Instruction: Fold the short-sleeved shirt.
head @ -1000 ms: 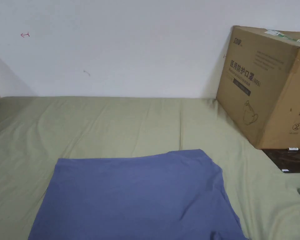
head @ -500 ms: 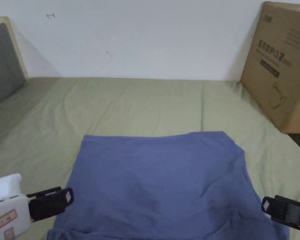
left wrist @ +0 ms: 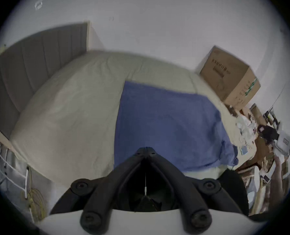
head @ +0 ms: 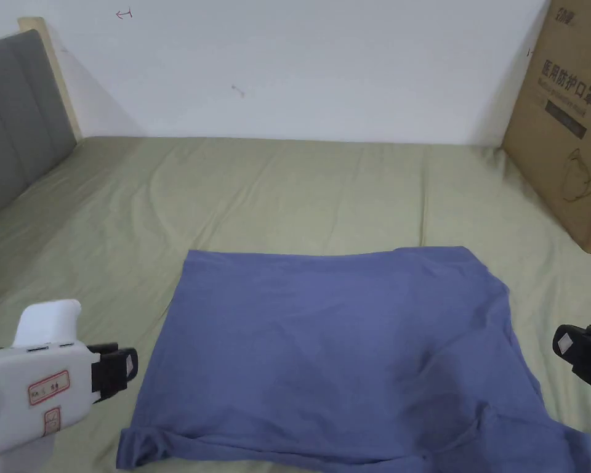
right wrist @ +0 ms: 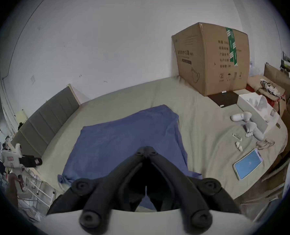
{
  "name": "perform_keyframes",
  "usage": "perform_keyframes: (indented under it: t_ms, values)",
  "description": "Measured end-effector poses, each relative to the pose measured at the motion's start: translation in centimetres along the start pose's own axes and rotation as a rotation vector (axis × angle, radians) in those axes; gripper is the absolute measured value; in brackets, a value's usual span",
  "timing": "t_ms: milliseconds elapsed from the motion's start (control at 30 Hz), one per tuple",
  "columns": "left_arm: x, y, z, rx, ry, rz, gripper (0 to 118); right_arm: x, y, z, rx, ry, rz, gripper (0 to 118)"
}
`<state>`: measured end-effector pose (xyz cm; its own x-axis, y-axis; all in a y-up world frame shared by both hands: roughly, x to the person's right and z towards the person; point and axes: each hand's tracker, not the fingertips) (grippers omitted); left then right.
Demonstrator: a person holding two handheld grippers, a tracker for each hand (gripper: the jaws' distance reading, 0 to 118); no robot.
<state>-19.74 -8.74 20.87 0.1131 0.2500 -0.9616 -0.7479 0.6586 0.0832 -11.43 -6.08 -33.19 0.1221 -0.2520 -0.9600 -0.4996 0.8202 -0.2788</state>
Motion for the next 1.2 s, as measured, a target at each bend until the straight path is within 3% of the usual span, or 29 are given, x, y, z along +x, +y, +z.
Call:
perform_keyframes:
  t_ms: [33,67,133,167,400,433,467,500,600,633,667,700,733,867,900,967,1000,1033,1100,1200]
  values:
    - [0.7,-0.5,-0.8,-0.08,0.001,0.012,4,0.1,-0.2,-0.2,-0.013,-0.008,-0.001,0]
    - [0.3,-1.0,-1.9,-0.122,0.009,0.023,29,0.3,-0.3,-0.4,-0.027,-0.018,0.0,0]
    - [-0.3,-2.4,-4.0,-0.165,0.018,0.023,98,0.7,-0.9,-1.0,-0.073,-0.027,-0.006,0]
    - [-1.1,-2.9,-4.6,-0.159,0.05,0.01,118,0.9,-1.2,-1.3,-0.091,-0.03,-0.016,0]
    - [-3.6,-5.2,-10.4,-0.314,0.097,-0.014,110,2.7,-3.3,-2.6,-0.207,-0.073,-0.06,0]
    - [-3.8,-4.8,-10.3,-0.324,0.083,-0.023,92,2.9,-3.6,-2.9,-0.239,-0.1,-0.057,0]
    - [-3.7,-4.9,-10.3,-0.334,0.073,-0.043,38,3.3,-3.8,-3.2,-0.265,-0.106,-0.043,0]
    - [-3.5,-5.2,-10.4,-0.343,0.082,-0.07,6,3.6,-4.1,-3.5,-0.291,-0.106,-0.023,0]
    - [-2.7,-6.0,-10.3,-0.323,0.097,-0.096,6,5.0,-5.0,-4.4,-0.355,-0.124,-0.023,0]
    - [-2.6,-5.9,-9.9,-0.309,0.097,-0.091,6,5.6,-5.4,-4.8,-0.388,-0.117,-0.031,14]
    - [-2.6,-5.8,-9.4,-0.28,0.098,-0.075,6,6.1,-5.9,-5.1,-0.398,-0.117,-0.033,67]
    - [-1.9,-5.6,-8.6,-0.251,0.088,-0.046,6,6.8,-6.5,-5.7,-0.433,-0.145,-0.047,105]
    - [-1.9,-5.4,-8.1,-0.231,0.073,-0.023,6,7.6,-7.2,-6.3,-0.498,-0.167,-0.056,118]
    - [-2.3,-4.8,-6.7,-0.166,0.056,-0.009,6,9.7,-9.4,-8.1,-0.593,-0.221,-0.066,116]
    - [-2.2,-4.7,-6.4,-0.161,0.052,-0.008,6,9.9,-9.9,-8.7,-0.631,-0.232,-0.054,111]
    - [-1.0,-4.4,-5.0,-0.169,0.05,-0.007,6,9.8,-10.8,-9.5,-0.713,-0.226,-0.012,91]
    - [-0.8,-4.4,-4.8,-0.171,0.051,-0.005,6,9.7,-11.0,-9.6,-0.73,-0.222,0.016,90]
    - [-0.8,-4.4,-4.7,-0.172,0.055,-0.002,6,9.3,-11.0,-9.4,-0.722,-0.241,0.061,79]
    - [-1.8,-4.5,-5.5,-0.164,0.064,0.004,6,8.6,-10.2,-8.6,-0.686,-0.219,0.069,25]
    - [-1.8,-5.0,-5.5,-0.161,0.063,0.008,6,9.0,-9.4,-8.1,-0.665,-0.206,0.067,8]
